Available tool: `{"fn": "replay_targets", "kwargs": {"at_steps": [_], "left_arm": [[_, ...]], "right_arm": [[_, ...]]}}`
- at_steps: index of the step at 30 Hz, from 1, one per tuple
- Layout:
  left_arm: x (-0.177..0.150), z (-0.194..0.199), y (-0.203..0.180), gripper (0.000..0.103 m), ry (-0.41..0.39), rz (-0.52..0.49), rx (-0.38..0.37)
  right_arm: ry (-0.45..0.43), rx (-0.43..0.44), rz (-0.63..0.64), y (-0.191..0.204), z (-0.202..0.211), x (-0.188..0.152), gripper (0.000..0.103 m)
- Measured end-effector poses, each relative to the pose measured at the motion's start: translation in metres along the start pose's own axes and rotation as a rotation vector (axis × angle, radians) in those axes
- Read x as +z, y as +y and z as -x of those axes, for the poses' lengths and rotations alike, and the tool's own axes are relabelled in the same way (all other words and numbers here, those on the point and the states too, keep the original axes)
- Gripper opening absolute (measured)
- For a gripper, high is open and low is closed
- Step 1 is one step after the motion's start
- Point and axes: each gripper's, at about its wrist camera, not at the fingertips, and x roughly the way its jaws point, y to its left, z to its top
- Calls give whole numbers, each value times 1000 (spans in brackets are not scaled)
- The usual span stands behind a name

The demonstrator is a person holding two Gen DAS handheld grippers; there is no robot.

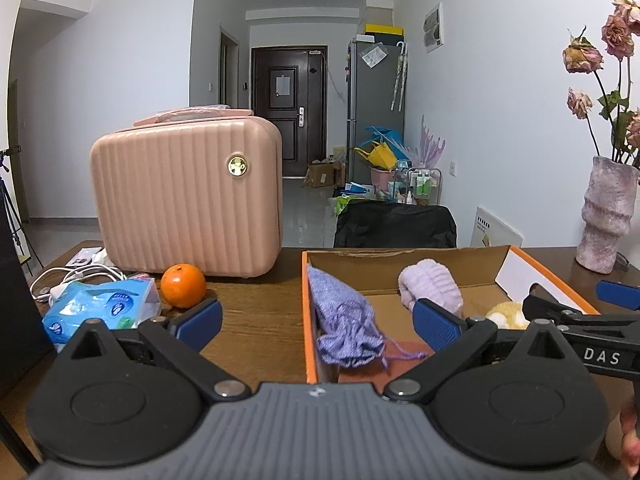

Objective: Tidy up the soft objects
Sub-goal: 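Move both open tools back from the box toward the scrunchie and tissue pack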

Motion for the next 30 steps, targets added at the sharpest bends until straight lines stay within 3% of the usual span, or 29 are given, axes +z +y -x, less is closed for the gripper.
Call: {"fn": "replay_targets", "kwargs": {"at_steps": [30], "left_arm": [[-57, 63, 30, 103, 68, -29, -16]], "right_arm": [[68, 114, 143, 21, 78, -57, 103]]}}
